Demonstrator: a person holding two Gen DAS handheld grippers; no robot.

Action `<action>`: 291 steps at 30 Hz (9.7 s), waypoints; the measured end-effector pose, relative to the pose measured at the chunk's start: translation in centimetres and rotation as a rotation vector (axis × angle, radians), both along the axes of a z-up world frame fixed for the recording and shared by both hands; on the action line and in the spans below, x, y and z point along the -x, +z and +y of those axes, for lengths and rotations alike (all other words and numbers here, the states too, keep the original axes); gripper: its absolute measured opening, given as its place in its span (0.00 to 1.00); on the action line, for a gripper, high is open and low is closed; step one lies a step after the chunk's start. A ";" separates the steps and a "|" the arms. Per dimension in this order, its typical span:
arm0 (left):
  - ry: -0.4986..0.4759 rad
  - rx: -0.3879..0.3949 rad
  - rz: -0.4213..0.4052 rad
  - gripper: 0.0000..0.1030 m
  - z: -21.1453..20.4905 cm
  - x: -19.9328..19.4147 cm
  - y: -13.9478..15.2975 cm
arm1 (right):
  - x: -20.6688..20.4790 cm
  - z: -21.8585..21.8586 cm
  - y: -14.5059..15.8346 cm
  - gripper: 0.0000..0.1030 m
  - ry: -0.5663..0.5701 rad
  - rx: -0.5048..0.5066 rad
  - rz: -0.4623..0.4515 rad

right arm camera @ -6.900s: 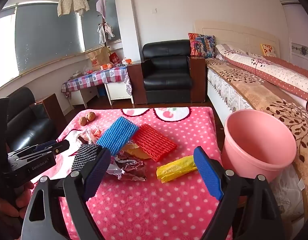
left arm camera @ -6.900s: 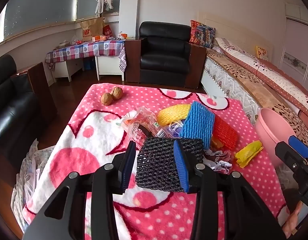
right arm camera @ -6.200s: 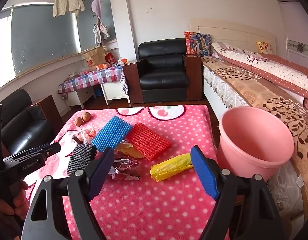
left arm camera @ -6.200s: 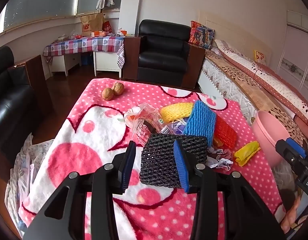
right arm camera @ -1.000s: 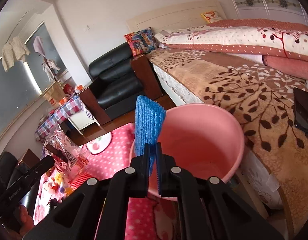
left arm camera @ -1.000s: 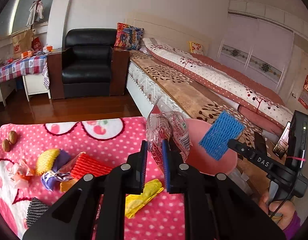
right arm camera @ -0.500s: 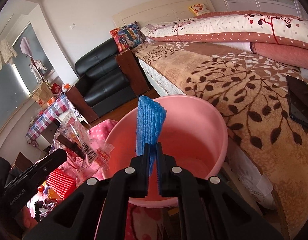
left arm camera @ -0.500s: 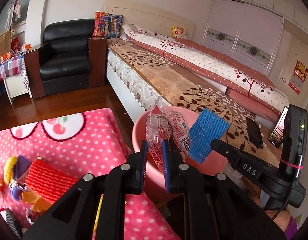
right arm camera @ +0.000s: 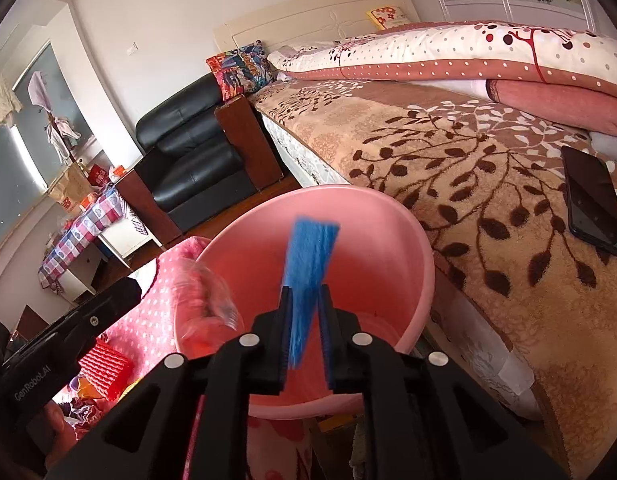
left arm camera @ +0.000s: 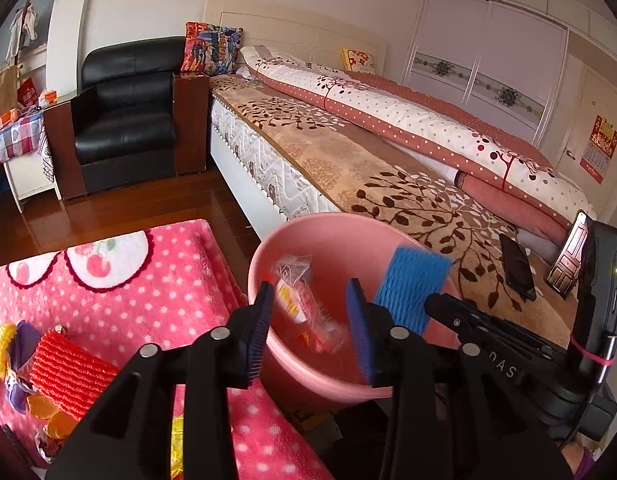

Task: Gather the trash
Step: 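Open both tools to drop the bag and foam net into the bucket, then move both tools back over the table toward the remaining trash, then grasp the black mesh pad with the left tool while the right tool grasps crumpled wrappers, then carry the black mesh pad and wrappers over the pink bucket with both tools, then open both tools to drop the mesh pad and wrappers into the bucket, then move both tools back over the table toward the red foam net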

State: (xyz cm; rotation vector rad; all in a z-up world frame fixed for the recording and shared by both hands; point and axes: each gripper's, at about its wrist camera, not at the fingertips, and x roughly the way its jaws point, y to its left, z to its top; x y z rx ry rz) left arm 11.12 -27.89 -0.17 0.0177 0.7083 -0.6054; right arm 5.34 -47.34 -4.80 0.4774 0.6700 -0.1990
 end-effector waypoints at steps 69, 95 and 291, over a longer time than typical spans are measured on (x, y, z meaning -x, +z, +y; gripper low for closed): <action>0.260 -0.282 -0.022 0.38 26.8 15.1 -3.3 | 4.8 23.1 0.6 0.51 0.573 0.053 0.030; 0.289 -0.255 -0.085 0.09 27.3 12.1 -2.7 | 3.4 29.0 0.5 0.58 0.823 0.155 0.040; 0.510 0.071 -0.115 0.37 30.2 11.9 1.4 | 9.0 27.5 3.6 0.67 0.487 0.139 -0.042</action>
